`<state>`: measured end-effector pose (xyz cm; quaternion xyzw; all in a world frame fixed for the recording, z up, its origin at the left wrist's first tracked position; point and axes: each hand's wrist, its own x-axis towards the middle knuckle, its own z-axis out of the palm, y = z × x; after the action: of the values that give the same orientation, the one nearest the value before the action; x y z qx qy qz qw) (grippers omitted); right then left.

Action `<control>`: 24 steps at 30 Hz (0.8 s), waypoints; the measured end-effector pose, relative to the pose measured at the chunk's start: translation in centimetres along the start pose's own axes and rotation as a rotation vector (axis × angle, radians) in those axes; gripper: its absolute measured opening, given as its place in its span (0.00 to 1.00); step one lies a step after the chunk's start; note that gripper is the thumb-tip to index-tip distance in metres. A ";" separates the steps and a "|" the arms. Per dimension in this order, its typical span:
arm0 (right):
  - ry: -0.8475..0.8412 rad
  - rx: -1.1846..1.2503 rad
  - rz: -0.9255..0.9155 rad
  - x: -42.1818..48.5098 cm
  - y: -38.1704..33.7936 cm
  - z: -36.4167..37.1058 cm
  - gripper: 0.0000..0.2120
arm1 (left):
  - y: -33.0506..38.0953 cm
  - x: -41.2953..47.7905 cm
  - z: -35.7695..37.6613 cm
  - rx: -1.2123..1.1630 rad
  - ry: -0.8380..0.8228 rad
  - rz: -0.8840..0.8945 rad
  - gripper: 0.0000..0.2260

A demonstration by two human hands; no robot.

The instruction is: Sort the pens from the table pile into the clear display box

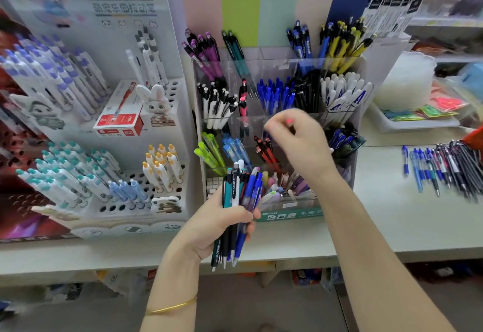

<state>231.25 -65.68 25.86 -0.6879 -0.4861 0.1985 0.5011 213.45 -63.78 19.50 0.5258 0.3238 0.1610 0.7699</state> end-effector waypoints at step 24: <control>-0.368 0.486 0.429 2.4 1.1 0.1 0.04 | 1.9 0.9 -0.5 -0.014 -0.125 0.043 0.11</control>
<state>232.81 -63.59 25.35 -0.5879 -0.3517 0.5290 0.5009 213.91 -62.13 20.80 0.5363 0.2627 0.1468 0.7886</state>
